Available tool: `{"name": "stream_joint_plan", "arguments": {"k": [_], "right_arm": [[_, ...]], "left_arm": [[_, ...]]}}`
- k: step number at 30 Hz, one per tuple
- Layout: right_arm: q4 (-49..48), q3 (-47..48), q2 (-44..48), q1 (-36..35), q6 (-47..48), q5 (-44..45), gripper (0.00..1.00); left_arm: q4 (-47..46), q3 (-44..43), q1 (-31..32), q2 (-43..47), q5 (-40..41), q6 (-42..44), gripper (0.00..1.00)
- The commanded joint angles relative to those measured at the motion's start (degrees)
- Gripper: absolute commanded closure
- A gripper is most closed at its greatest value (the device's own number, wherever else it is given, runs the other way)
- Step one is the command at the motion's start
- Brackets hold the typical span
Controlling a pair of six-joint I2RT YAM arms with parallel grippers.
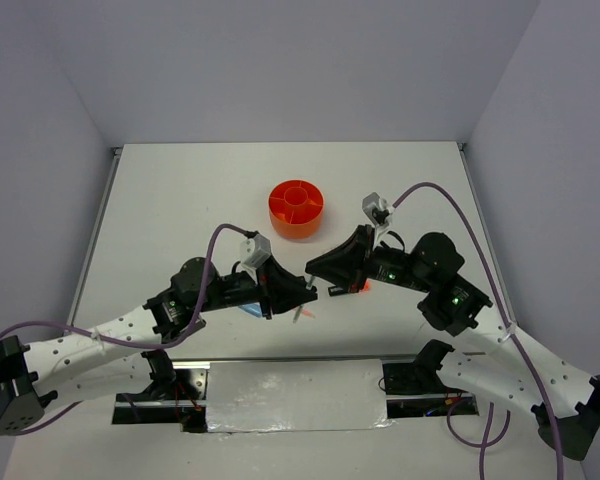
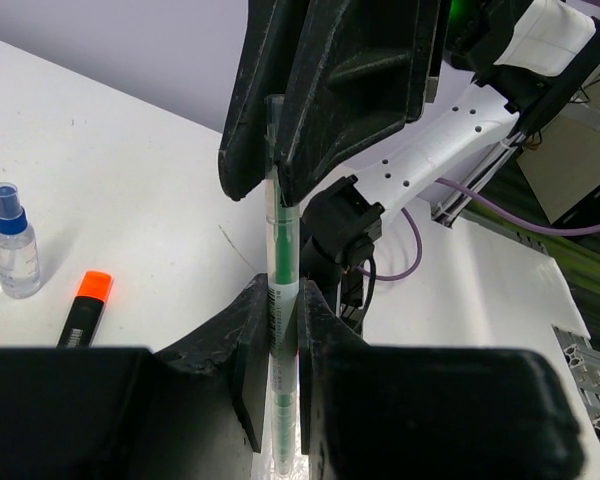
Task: Sort the stationery into containers
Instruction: Close the pen cap on the pen.
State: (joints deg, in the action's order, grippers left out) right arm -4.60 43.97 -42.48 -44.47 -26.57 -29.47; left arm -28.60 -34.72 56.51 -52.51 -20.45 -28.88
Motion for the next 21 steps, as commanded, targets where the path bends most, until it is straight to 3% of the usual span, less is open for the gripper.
{"name": "stream_joint_plan", "arguments": {"k": [1,5,14,21], "right_arm": [[-6.3,-4.4,0.0,-0.2,-2.5,-0.9,1.0],[-10.1,-9.3,0.2,-1.7,-3.8,1.3,1.0],[-9.8,-13.0,-5.5,-8.6,0.0,6.5,1.0],[-16.8,-19.3,-9.6,-9.8,-2.3,7.0,1.0]], "left_arm": [[-6.4,-1.0,0.0,2.0,-0.7,0.1,1.0],[-5.8,-3.9,-0.2,2.4,-1.1,1.9,1.0],[-11.0,-8.3,-8.4,-0.7,-11.8,-2.6,1.0],[-5.2,-13.7,-13.3,-0.6,-15.1,-1.1,1.0]]}}
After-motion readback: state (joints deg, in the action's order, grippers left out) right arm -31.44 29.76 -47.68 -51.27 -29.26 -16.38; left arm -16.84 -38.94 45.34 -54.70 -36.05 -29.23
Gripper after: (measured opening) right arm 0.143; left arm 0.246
